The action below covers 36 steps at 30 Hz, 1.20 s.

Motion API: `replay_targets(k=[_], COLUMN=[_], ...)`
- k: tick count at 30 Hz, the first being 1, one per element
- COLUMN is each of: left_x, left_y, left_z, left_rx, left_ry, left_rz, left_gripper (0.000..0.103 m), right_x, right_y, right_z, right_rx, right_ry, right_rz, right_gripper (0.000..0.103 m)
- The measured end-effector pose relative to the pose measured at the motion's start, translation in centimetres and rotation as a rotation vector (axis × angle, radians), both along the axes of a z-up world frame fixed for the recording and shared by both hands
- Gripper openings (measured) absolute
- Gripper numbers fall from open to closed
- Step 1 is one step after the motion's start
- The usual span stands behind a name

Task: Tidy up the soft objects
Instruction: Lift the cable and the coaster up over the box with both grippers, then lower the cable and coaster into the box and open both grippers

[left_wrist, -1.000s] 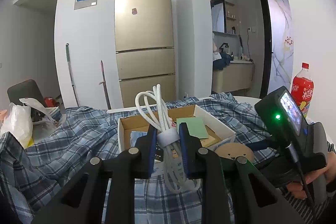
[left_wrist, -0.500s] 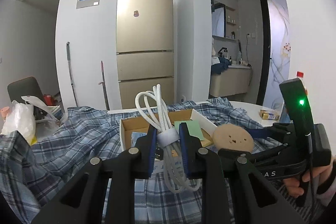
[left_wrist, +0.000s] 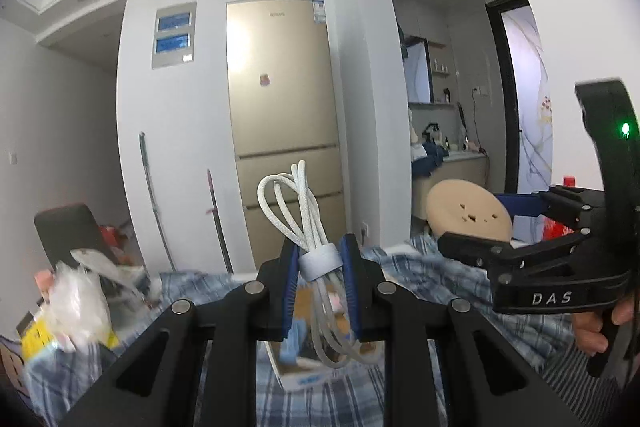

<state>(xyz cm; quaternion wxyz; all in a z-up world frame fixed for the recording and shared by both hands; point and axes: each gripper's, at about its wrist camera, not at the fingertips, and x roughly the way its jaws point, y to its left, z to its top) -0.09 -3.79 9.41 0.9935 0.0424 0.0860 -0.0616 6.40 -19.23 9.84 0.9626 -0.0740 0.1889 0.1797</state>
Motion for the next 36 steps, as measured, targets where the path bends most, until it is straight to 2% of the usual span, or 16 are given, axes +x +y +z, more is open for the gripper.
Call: replay_targets(k=[6, 8, 10, 18, 26, 31, 36], left_x=[2.4, 3.8, 5.6, 9.3, 12.3, 15.3, 18.2], left_y=[-0.2, -0.2, -0.1, 0.8, 1.7, 2.1, 2.9], left_z=[4.4, 5.3, 5.3, 1.3, -2.5, -5.5, -8.9], left_rx=[-0.070, -0.091, -0.102, -0.095, -0.065, -0.043, -0.112], left_ry=[-0.099, -0.096, -0.050, 0.042, 0.154, 0.296, 0.511], left_rz=[0.014, 0.013, 0.011, 0.036, 0.062, 0.047, 0.013], left_gripper=[0.022, 0.022, 0.022, 0.022, 0.022, 0.022, 0.022], right_x=[2.9, 4.2, 5.3, 8.0, 9.3, 10.9, 13.0], right_y=[0.1, 0.2, 0.4, 1.1, 1.1, 1.3, 1.5], right_z=[5.0, 5.6, 5.2, 0.4, -1.8, -4.3, -7.2], right_rx=[0.106, 0.129, 0.137, 0.123, 0.111, 0.101, 0.090], right_ry=[-0.086, -0.111, -0.097, -0.008, 0.051, 0.121, 0.237], right_rz=[-0.078, -0.096, -0.087, -0.088, -0.088, -0.088, -0.078], right_gripper=[0.081, 0.081, 0.081, 0.081, 0.081, 0.081, 0.081])
